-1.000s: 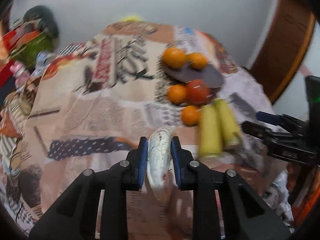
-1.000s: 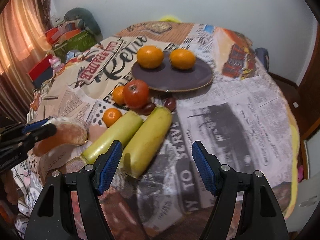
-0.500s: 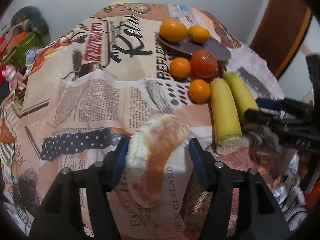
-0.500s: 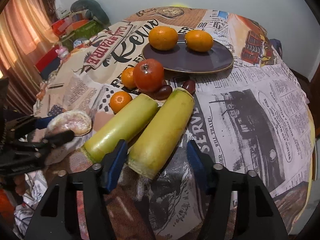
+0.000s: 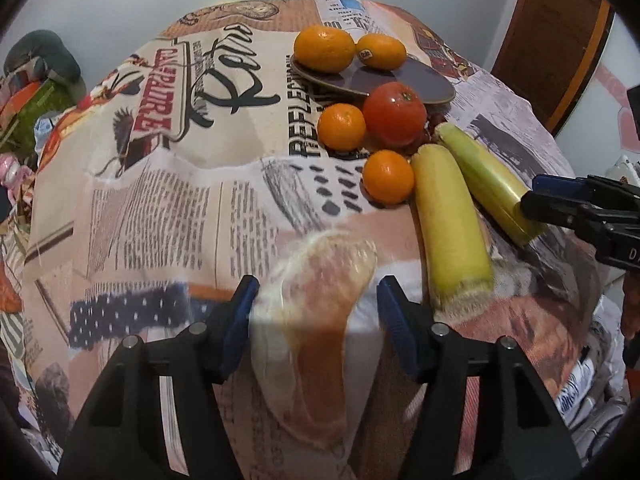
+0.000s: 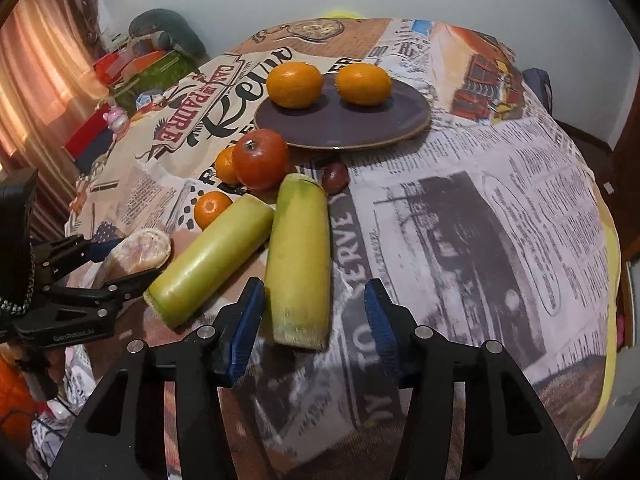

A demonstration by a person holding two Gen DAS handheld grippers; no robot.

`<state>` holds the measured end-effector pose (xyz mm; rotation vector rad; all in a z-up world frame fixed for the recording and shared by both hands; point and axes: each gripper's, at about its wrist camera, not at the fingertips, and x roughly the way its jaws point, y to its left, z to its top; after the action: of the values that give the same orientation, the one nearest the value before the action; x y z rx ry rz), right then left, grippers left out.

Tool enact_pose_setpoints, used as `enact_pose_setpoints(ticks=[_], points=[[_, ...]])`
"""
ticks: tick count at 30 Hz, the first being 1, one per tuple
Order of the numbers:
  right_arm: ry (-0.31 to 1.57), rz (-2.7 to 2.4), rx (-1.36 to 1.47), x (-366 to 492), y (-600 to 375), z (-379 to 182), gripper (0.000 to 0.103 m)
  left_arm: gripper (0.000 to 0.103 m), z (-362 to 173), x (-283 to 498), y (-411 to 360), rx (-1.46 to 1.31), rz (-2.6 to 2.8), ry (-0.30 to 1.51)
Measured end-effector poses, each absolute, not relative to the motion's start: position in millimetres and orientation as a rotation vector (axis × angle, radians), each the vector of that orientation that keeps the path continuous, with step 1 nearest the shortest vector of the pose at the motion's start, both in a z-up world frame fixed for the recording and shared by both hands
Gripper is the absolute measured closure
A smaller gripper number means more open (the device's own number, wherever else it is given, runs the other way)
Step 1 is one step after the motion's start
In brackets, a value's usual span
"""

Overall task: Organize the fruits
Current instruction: 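Grasp a yellow-green cylindrical vegetable with the right tool while the left tool lifts the bread roll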

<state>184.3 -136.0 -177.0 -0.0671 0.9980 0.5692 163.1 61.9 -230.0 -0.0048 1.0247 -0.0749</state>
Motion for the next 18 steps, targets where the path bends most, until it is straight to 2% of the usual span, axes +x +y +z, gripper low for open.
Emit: enact_pose_setpoints(ticks=[2, 6, 14, 15, 16, 18], points=[[1.008, 0.572, -0.081, 190.6, -127.0, -181.6, 0.055, 0.046, -230.4, 166.2, 62.0, 0.005, -0.078, 1.015], [1.038, 0.591, -0.098, 202.7, -113.4, -192.0, 0.066, 0.048, -231.2, 168.7, 65.0, -0.003, -0.072, 0.992], [1.017, 0.585, -0.104, 204.1, -112.5, -191.0, 0.067, 0.052, -227.9, 174.9, 72.9, -0.046, -0.043, 0.979], [1.010, 0.583, -0.104, 202.5, -114.2, -189.3, 0.067, 0.053, -226.9, 174.9, 73.8, -0.053, -0.042, 0.977], [1.001, 0.581, -0.101, 200.9, -116.5, -187.2, 0.067, 0.061, -225.6, 174.9, 74.6, -0.058, -0.039, 0.974], [0.990, 0.581, -0.091, 200.0, -118.8, -183.2, 0.067, 0.065, -221.8, 174.8, 76.8, -0.074, -0.041, 0.969]])
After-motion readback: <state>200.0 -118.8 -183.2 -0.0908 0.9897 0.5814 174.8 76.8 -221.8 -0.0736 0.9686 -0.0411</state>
